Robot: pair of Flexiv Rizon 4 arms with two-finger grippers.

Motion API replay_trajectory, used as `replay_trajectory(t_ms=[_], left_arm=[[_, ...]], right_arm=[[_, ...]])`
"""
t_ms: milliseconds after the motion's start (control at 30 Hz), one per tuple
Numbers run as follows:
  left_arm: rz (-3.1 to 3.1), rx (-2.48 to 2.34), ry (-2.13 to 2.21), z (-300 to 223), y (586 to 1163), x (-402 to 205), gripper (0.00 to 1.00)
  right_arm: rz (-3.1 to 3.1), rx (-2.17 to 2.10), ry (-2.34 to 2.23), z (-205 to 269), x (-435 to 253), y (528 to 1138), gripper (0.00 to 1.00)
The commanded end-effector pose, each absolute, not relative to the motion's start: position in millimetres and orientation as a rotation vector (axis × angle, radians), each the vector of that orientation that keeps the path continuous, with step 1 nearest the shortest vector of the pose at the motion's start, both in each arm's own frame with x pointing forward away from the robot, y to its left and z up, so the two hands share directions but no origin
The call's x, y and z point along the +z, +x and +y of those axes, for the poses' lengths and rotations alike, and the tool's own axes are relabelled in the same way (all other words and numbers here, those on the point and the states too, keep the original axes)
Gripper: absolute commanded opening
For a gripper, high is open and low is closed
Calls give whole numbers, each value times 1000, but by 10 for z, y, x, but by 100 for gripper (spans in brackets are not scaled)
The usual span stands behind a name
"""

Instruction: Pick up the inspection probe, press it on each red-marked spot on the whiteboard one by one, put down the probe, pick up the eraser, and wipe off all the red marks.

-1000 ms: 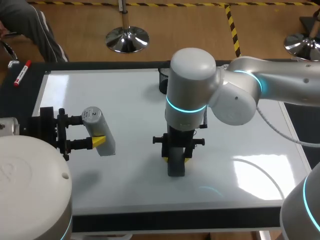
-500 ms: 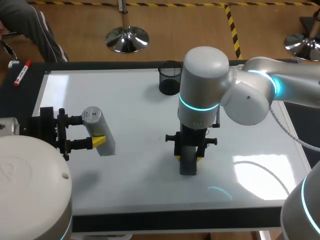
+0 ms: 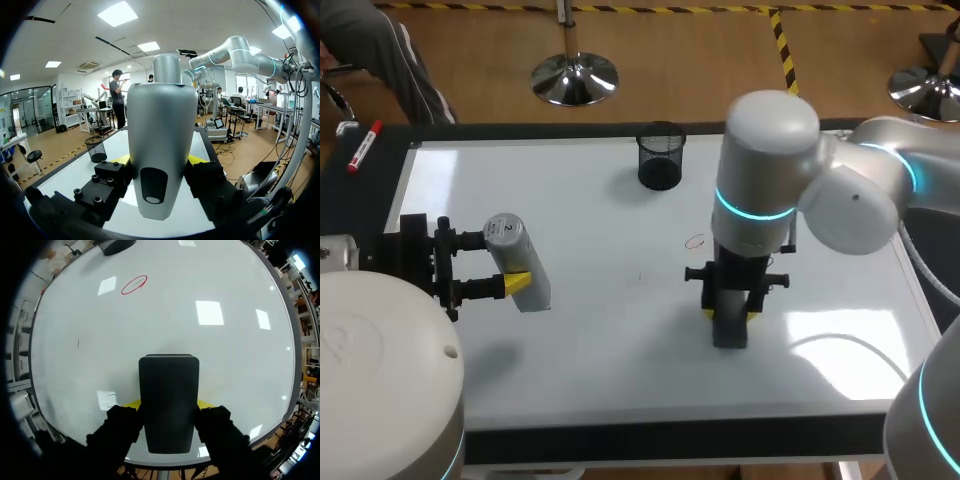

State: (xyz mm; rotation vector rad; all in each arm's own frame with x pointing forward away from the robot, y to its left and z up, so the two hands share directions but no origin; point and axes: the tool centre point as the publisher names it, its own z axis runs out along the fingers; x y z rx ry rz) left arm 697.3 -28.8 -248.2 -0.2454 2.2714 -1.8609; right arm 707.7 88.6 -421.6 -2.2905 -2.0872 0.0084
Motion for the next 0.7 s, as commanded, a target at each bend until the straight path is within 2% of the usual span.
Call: replay_trajectory(t_ms=[33, 700], left_arm=[[2266, -1862, -244, -285, 6966, -2481, 0], [2266, -1862, -244, -285, 6966, -2481, 0]], right_arm=[[-2086, -21, -2264, 613, -4079, 7039, 0], [-2108, -11, -2260, 59, -3809, 6969, 0]])
